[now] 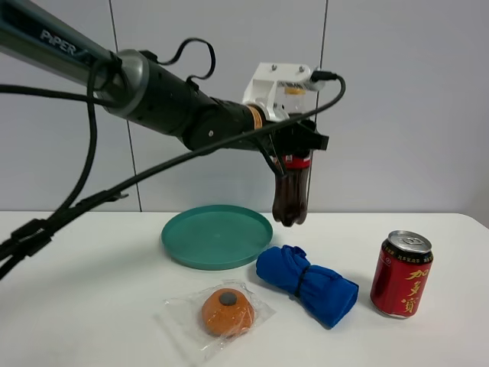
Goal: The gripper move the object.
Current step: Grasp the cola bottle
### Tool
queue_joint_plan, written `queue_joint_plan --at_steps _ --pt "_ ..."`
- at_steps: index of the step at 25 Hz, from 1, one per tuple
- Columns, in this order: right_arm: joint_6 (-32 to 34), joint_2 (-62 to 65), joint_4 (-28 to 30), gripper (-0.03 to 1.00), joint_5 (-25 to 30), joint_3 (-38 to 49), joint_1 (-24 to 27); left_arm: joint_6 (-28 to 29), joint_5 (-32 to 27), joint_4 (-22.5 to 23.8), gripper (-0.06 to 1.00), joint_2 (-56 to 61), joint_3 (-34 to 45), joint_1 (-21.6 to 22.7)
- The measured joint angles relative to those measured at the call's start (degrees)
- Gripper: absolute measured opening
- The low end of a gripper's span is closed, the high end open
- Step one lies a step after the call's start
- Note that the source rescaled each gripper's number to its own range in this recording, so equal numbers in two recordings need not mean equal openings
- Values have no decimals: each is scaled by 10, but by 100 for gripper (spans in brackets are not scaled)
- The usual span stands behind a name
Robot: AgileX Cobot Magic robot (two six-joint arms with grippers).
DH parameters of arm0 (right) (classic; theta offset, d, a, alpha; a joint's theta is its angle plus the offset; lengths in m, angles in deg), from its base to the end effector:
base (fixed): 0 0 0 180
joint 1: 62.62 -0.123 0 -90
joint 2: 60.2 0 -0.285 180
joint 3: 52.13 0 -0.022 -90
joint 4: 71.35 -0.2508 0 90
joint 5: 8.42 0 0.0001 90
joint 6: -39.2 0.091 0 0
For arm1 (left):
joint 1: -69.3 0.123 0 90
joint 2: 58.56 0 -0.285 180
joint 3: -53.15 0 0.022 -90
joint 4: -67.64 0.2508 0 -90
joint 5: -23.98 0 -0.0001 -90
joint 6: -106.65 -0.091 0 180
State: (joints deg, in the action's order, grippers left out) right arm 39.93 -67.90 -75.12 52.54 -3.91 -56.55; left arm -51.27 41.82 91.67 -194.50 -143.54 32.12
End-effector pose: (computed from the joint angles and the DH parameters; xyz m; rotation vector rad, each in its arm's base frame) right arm -0.0054 0.0058 0.2789 0.1174 2.0349 0.0202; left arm 0.4094 -0.3247 0.1976 0.6825 1.6972 -0.5621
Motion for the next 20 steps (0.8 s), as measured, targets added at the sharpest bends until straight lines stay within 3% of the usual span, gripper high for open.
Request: queue_joint_plan --at_steps 15,20 --pt "0 0 0 100 0 0 0 1 37 -2 4 -42 -1 -1" --pt "0 0 0 100 0 0 0 1 34 -2 4 -60 -54 -12"
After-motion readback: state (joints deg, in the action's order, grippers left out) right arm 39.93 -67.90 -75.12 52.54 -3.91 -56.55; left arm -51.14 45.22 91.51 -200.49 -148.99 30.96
